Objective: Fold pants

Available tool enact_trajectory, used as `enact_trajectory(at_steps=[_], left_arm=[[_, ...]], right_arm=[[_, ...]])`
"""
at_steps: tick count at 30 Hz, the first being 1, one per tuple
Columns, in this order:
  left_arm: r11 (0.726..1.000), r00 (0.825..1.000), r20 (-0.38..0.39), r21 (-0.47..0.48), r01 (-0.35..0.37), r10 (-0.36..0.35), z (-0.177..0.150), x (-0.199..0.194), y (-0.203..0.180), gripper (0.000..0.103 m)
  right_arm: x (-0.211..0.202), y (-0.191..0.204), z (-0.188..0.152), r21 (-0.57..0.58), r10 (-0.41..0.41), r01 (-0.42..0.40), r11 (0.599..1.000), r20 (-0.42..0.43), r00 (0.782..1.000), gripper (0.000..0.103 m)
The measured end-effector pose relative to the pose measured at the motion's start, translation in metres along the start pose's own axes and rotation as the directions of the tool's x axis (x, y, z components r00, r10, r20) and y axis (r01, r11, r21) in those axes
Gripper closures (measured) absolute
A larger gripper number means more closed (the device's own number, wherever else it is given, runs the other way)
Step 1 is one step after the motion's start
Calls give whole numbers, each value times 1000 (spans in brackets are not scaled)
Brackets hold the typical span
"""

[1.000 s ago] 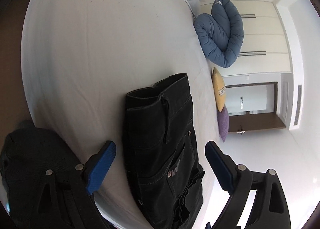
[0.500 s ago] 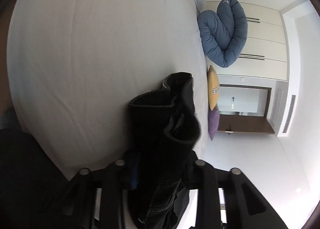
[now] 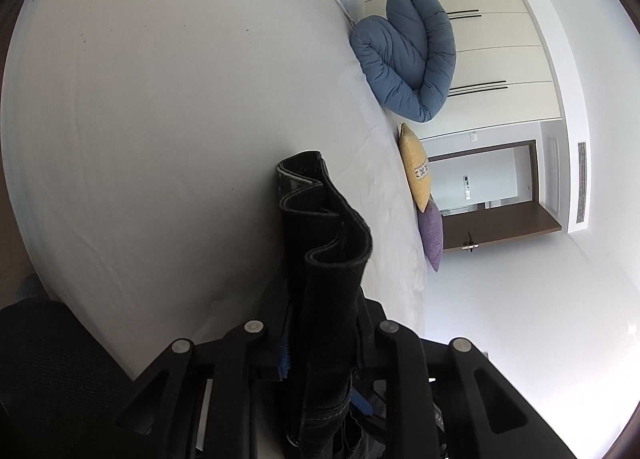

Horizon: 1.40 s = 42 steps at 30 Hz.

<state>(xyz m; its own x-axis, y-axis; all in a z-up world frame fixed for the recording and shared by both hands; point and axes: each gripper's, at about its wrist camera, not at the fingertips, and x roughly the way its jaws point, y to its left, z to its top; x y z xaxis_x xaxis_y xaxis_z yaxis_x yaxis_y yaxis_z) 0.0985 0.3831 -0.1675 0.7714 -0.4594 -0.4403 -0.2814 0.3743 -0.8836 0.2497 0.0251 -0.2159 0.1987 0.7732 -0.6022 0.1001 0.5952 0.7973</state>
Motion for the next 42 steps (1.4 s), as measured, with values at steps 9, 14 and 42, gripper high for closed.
enact_trajectory(at_steps=[9,14,42], left_arm=[[971,1000,9,238,-31,29,-9,1,-66,87],[879,999,-9,475,-37,47,-40,6,-131,87],[183,871,-222,971,156,439,-325,115,-171,87]], right_arm=[[-1,5,-10,-58,-28,33,998,88,996,62],[-23,-2,-10,15,59,-62,998,145,988,51],[-156,-90,-44,86,51,-79,993,290,956,56]])
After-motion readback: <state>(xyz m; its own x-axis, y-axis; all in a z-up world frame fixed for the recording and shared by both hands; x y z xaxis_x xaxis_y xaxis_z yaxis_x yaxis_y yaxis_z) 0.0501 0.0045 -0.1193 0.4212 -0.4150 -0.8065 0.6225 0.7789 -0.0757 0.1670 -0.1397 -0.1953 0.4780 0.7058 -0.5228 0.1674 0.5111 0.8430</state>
